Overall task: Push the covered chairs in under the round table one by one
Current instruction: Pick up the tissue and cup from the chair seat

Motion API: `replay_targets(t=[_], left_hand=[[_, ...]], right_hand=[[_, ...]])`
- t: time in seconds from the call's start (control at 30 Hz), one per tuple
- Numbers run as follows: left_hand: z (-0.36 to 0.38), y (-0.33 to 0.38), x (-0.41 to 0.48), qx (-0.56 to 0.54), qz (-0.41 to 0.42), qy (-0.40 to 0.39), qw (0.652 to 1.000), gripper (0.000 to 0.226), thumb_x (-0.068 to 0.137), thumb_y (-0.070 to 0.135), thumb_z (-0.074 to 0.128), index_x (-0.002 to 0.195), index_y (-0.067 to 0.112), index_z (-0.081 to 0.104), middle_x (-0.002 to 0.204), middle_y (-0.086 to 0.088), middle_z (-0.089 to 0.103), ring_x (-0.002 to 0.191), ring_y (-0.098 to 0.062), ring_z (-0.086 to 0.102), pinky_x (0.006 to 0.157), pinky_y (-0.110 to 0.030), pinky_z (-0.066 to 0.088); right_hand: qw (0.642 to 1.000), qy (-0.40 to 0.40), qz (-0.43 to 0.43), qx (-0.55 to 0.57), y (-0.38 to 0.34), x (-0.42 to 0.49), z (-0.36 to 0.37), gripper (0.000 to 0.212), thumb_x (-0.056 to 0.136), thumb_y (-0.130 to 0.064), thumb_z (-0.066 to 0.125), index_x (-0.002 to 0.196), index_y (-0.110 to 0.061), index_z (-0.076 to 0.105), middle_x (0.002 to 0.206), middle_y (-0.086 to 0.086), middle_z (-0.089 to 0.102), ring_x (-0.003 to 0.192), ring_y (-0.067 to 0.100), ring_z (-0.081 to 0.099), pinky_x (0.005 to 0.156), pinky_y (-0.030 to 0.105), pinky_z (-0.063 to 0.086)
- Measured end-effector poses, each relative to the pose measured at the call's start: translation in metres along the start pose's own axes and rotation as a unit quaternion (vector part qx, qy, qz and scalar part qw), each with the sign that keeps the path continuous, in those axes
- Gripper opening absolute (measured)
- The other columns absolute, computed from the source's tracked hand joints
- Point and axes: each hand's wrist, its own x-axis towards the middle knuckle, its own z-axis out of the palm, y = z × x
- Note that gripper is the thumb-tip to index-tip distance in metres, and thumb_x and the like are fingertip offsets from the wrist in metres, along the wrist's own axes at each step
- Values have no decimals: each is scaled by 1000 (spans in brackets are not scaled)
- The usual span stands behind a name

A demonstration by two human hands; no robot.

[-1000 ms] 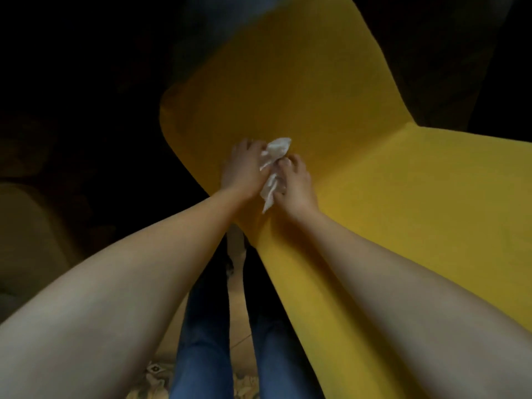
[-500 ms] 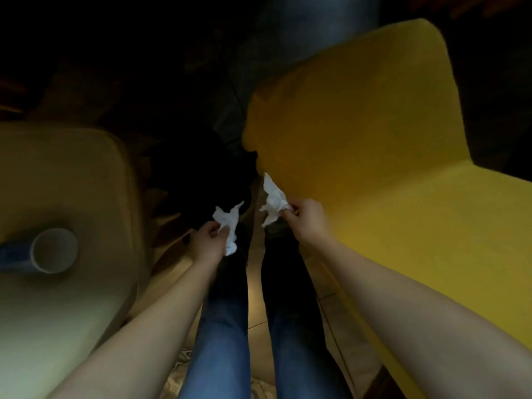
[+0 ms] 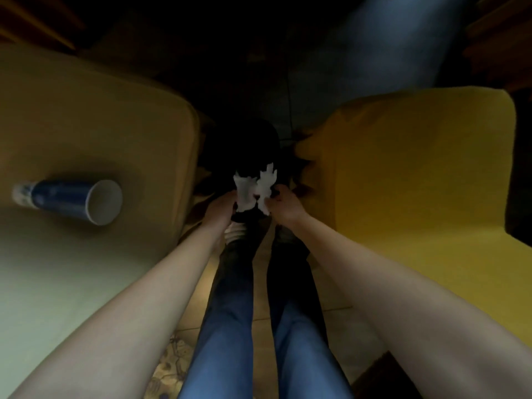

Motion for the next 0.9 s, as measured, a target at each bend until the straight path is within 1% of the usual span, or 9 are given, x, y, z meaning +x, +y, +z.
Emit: replay_targets(t=[0.13,0.27,0.33,0.43,0.53,0.63,0.7,0.77,0.9], left_hand=[[-18,0,7,27,6,-15,999,47,97,37,39,136,11,45,137,-10,51,122,-28,51,102,-34,41],[-38,-4,2,8,38,7,999,37,96,28,42,126,11,56,123,-8,62,102,-19,61,65,-14,46],[-50,1,-6,-27,92,45,994,28,95,21,45,114,13,63,112,-10,66,97,-21,63,72,-21,53],[-77,16,-20,-19,195,126,972,20,87,23,47,90,34,64,96,-4,71,93,-22,67,87,-40,53],[-115,37,-36,-84,252,212,941,23,90,7,47,95,21,65,88,-2,71,85,-19,68,81,-31,53],[-181,45,-37,-125,275,395,868,25,87,4,48,104,4,66,101,-11,68,96,-23,64,85,-22,47],[-221,37,-28,-143,255,457,840,31,86,4,47,113,2,63,112,-12,66,104,-21,61,85,-14,44],[-249,25,-8,-126,202,444,864,38,90,9,47,127,9,54,128,-9,57,114,-15,54,89,-10,40],[-296,13,20,65,86,336,936,56,96,27,44,146,10,26,153,-13,28,138,-29,31,110,-34,28]], right_hand=[[1000,7,25,-13,-19,5,11,50,97,-22,48,140,-1,34,139,18,44,126,35,45,104,44,41],[999,-10,44,-20,-33,4,21,47,97,-25,46,140,-10,37,135,14,48,120,31,50,102,43,43],[998,-29,41,-44,-39,3,28,41,97,-24,46,135,-9,45,129,13,54,117,29,53,99,40,44],[997,-40,18,-67,-53,0,44,29,96,-22,50,120,-8,58,122,14,61,114,30,58,95,38,45],[995,-64,2,-74,-74,-8,63,28,96,-17,49,113,1,61,119,17,64,110,30,60,92,36,46],[991,-117,0,-63,-103,-23,101,31,99,-20,44,123,-7,58,123,10,61,114,26,58,75,21,46],[985,-158,-7,-69,-118,-31,125,36,100,-24,40,132,-10,51,128,4,55,122,24,52,85,22,44],[981,-184,-2,-65,-124,-29,146,41,101,-27,39,139,-13,44,140,5,47,128,23,46,103,30,39],[976,-218,1,-9,-140,-41,170,54,100,-32,41,148,-15,25,153,7,32,137,25,35,112,37,32]])
